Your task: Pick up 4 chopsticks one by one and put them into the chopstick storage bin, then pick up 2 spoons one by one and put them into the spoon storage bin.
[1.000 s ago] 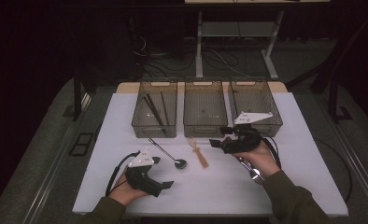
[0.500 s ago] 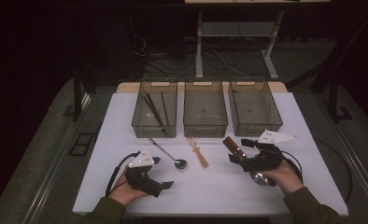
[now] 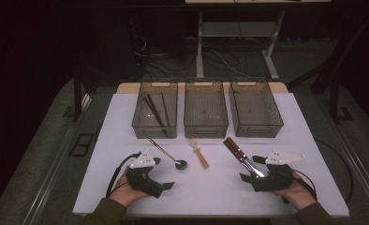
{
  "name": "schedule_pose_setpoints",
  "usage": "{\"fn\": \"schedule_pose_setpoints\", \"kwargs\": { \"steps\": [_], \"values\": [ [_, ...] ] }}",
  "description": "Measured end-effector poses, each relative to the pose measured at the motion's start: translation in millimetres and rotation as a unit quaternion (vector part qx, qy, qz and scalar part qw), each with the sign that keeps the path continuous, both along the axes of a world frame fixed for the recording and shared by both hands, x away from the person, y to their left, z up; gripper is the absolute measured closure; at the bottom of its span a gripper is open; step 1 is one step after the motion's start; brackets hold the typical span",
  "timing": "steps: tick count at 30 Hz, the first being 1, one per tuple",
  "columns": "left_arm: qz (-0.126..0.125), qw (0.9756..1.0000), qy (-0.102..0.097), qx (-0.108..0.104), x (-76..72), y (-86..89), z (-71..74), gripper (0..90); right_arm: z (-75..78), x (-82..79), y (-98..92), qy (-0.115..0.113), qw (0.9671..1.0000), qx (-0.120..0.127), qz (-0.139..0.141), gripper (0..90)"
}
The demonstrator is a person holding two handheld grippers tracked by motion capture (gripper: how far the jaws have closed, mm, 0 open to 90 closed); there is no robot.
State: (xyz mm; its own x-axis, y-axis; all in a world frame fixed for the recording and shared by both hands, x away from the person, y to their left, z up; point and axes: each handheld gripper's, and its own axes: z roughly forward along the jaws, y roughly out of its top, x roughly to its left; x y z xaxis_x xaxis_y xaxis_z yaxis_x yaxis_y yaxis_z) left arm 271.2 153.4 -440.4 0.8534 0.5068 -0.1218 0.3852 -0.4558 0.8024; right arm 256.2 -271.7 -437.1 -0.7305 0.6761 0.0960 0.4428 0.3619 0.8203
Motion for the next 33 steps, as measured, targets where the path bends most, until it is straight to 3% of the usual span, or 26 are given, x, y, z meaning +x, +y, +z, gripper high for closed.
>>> {"fn": "schedule_pose_setpoints", "kwargs": {
  "steps": [7,10,15,18,21,26,33],
  "values": [
    [0.012,0.9999,0.0,0.003,4.3,1.5,1.7,5.8,-4.6,-3.0,-11.4,0.005,0.9999,-0.008,-0.006,16.1],
    [0.017,0.9998,-0.007,0.002,9.8,1.8,4.0,16.2,-4.2,-2.2,-12.0,0.008,0.9999,0.0,-0.013,16.1],
    [0.03,0.9992,-0.019,0.017,22.8,1.5,8.6,46.4,-4.7,-2.2,-10.4,0.007,0.9999,-0.003,-0.013,16.1],
    [0.052,0.9981,-0.015,0.029,33.3,1.3,9.5,65.2,-5.1,-1.6,-10.9,0.006,0.9999,-0.003,-0.016,16.1],
    [0.057,0.9977,-0.003,0.036,45.6,-0.7,5.8,76.5,-5.0,-0.8,-11.5,0.009,0.9998,0.004,-0.019,16.1],
    [0.057,0.9964,0.015,0.061,64.9,-8.0,-2.5,89.5,-4.5,-0.9,-10.8,0.008,0.9998,0.001,-0.019,16.1],
    [0.076,0.9934,0.019,0.084,83.0,-13.5,-6.7,89.7,-4.4,-0.8,-11.6,0.004,0.9997,-0.002,-0.023,16.1]
  ]
}}
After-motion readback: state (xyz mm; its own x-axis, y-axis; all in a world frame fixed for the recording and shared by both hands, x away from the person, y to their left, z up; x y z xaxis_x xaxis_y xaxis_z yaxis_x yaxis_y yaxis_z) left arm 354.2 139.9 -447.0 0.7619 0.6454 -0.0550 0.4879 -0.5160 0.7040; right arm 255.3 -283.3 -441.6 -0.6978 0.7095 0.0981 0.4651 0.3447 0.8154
